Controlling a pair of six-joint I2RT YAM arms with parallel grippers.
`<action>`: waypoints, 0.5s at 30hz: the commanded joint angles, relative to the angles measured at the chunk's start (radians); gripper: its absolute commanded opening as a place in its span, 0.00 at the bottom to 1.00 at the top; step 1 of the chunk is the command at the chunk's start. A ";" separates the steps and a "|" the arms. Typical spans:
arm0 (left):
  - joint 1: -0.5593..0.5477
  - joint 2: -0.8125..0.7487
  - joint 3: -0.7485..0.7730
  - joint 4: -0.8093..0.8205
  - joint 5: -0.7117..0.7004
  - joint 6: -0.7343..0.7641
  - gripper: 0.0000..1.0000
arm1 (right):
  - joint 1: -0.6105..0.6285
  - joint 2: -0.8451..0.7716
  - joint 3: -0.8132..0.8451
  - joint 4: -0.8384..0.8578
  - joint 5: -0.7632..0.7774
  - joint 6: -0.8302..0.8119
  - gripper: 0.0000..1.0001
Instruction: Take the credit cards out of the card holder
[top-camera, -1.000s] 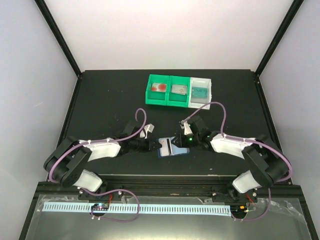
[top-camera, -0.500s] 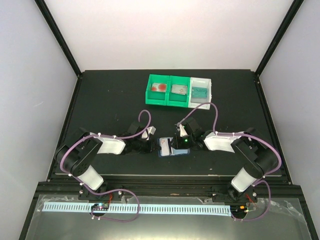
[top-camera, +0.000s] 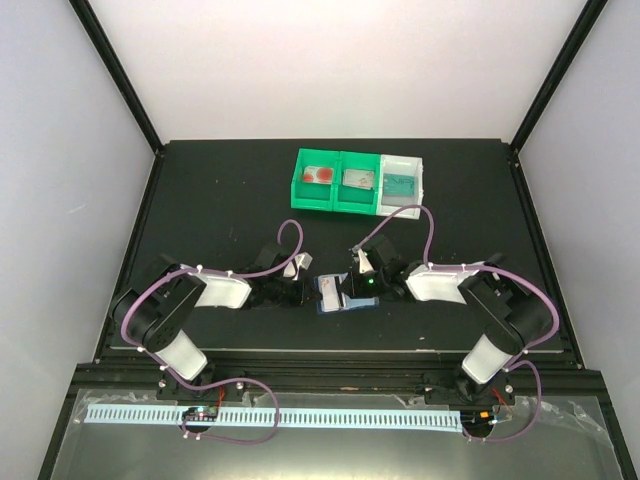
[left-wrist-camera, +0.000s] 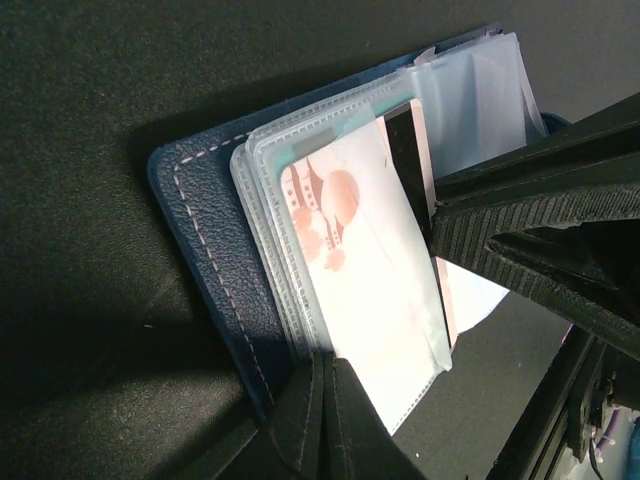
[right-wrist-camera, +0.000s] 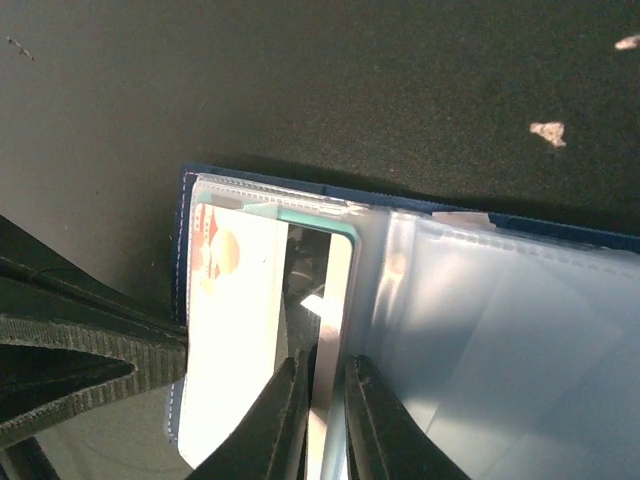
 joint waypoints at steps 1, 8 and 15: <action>-0.005 0.028 0.014 -0.027 -0.057 0.029 0.02 | 0.012 0.011 0.000 0.001 0.038 -0.013 0.10; -0.004 0.030 0.009 -0.034 -0.068 0.032 0.01 | 0.010 -0.032 -0.007 -0.028 0.083 -0.021 0.04; -0.004 0.029 0.011 -0.057 -0.092 0.037 0.02 | -0.006 -0.057 -0.013 -0.048 0.081 -0.028 0.04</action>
